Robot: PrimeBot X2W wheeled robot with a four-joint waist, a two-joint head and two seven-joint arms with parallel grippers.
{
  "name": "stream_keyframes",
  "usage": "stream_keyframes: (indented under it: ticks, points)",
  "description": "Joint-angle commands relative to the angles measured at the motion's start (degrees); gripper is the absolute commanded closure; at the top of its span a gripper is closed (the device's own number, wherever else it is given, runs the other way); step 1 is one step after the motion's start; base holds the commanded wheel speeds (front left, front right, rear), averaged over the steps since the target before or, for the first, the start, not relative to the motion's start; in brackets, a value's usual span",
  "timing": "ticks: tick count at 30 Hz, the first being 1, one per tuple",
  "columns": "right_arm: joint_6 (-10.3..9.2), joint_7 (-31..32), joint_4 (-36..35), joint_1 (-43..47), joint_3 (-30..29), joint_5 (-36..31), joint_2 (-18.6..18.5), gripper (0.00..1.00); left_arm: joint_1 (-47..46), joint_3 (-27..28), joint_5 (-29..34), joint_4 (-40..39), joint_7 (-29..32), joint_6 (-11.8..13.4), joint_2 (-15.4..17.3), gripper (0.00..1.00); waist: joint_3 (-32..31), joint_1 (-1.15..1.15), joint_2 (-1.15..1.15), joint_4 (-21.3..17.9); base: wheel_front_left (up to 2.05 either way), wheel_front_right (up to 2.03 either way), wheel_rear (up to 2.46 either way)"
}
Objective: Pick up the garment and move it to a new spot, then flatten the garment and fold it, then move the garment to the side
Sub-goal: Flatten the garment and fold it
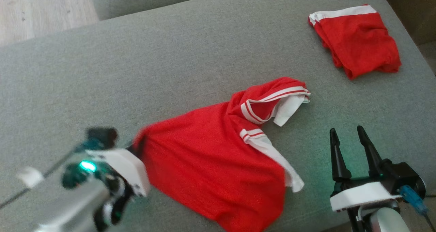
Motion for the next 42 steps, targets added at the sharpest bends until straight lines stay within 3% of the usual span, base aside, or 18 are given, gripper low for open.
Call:
stream_keyframes:
  ticks: [1,5,8,13,20,25,26,27,28,34,38,42]
  points:
    - [0.41,-0.23,-1.78,-2.00,1.25,0.03,-0.33,0.00,-5.10,3.98,0.63,-2.16,-1.20,0.62,3.97,1.00,-0.25,0.00,0.00,-0.04,0.00,0.00,0.00]
    - [0.41,-0.23,-1.58,-1.69,1.13,0.05,-0.33,0.00,-8.94,8.50,0.60,-11.55,-2.07,1.43,8.94,1.00,-1.05,0.00,0.00,-0.46,0.00,0.00,0.00]
    - [0.41,-0.23,-1.75,-1.44,0.86,0.79,-0.33,0.00,-10.35,11.20,0.50,-17.78,-1.20,3.56,13.35,1.00,-0.97,0.00,0.00,-0.50,0.00,0.00,0.00]
    - [0.41,-0.23,-1.58,-1.95,2.07,1.56,-0.33,0.00,-12.52,11.43,0.59,-15.25,4.15,5.74,17.65,1.00,0.08,0.00,0.00,-0.55,0.00,0.00,0.00]
    - [0.41,-0.23,-1.50,-4.14,3.35,2.22,-0.33,0.00,-18.09,11.62,4.11,-2.79,2.94,6.22,15.54,1.00,1.84,0.00,0.00,-2.08,0.00,0.00,0.00]
    - [0.41,-0.23,-1.33,-4.49,3.06,2.45,-0.33,0.00,-22.09,12.41,6.52,6.60,-2.19,5.22,11.81,1.00,2.90,0.00,0.00,-3.28,0.00,0.00,0.00]
    - [0.41,-0.23,-1.32,-4.46,3.04,2.51,-0.33,0.00,-22.51,12.59,6.85,8.33,-3.34,5.13,11.17,0.72,2.98,0.00,0.00,-3.44,0.00,0.00,0.00]
    - [0.41,-0.23,-1.28,-4.43,3.03,2.59,-0.33,0.00,-22.62,12.83,6.73,9.85,-4.14,4.90,10.53,0.08,3.00,0.00,0.00,-3.60,0.00,0.00,0.00]
    - [0.41,-0.23,-1.26,-4.38,3.00,2.68,-0.33,0.00,-22.55,12.80,6.73,11.01,-4.69,4.42,10.19,0.00,2.99,0.00,0.00,-3.73,0.00,0.00,0.00]
    - [0.41,-0.23,-1.48,-3.30,1.58,2.76,-0.33,0.00,-18.68,14.95,5.05,10.52,-10.12,3.54,10.64,0.00,1.98,0.00,0.00,-3.02,0.00,0.00,0.00]
    - [0.41,-0.23,-1.44,-2.29,0.38,2.45,-0.33,0.00,-9.58,16.77,1.23,2.80,-13.41,5.16,11.37,0.00,0.49,0.00,0.00,-1.62,0.00,0.00,0.00]
    - [0.41,-0.23,-1.75,-1.63,0.16,2.09,-0.33,0.00,2.98,16.53,-2.51,-8.00,-15.84,8.46,11.12,0.00,-0.46,0.00,0.00,-0.05,0.00,0.00,0.00]
